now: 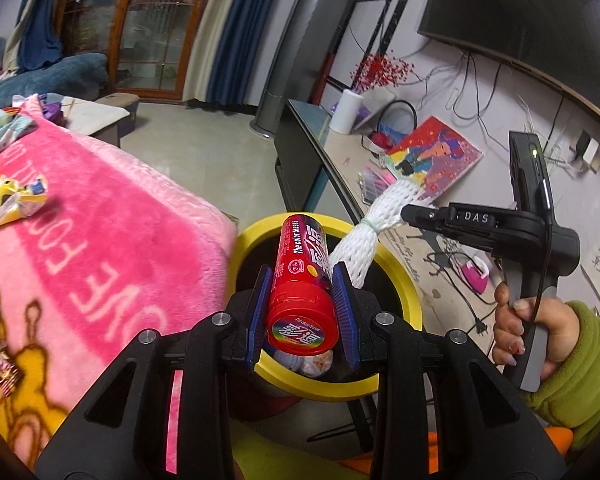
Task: Collect trash
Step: 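Carry the candy tube and mesh sleeve over the bin and open both tools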
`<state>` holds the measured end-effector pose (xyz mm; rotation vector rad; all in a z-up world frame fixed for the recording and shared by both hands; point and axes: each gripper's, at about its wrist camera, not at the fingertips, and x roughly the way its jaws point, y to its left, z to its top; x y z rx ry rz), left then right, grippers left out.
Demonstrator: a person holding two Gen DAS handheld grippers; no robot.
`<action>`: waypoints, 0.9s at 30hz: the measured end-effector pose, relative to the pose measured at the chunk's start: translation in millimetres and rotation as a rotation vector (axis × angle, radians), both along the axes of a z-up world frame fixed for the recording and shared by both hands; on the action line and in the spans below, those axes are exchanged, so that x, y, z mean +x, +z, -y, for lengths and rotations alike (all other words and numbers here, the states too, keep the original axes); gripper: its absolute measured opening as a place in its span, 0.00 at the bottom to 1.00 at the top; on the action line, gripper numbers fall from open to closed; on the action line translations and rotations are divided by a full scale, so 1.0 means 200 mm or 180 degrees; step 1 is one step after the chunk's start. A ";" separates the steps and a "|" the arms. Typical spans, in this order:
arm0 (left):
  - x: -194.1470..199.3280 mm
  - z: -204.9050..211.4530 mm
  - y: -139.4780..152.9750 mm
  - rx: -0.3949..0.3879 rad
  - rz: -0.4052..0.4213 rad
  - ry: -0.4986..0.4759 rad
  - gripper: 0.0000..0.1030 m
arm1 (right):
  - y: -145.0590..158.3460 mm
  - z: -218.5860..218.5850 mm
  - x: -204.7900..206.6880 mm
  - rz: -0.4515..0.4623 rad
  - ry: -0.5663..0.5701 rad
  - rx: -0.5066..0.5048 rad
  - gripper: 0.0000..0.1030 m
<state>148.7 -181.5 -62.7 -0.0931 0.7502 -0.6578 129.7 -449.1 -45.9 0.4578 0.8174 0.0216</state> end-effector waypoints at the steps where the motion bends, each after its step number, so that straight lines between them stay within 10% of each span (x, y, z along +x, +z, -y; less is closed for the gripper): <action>1: 0.01 0.01 -0.01 0.0012 -0.0022 -0.0028 0.24 | 0.00 0.01 0.00 -0.0007 -0.0008 0.0011 0.15; 14: 0.05 0.18 -0.12 0.0118 -0.0179 -0.0278 0.26 | -0.03 0.08 0.00 0.0019 -0.0065 0.0326 0.49; 17: 0.04 0.17 -0.11 0.0099 -0.0157 -0.0259 0.61 | -0.02 0.07 0.00 0.0040 -0.0049 0.0339 0.55; 22: 0.03 0.11 -0.08 0.0044 -0.0100 -0.0110 0.88 | 0.00 0.02 0.00 0.0116 0.0052 0.0320 0.74; 27: 0.02 -0.01 -0.05 0.0061 -0.0023 0.0249 0.90 | 0.05 -0.07 0.01 0.0235 0.0258 0.0308 0.83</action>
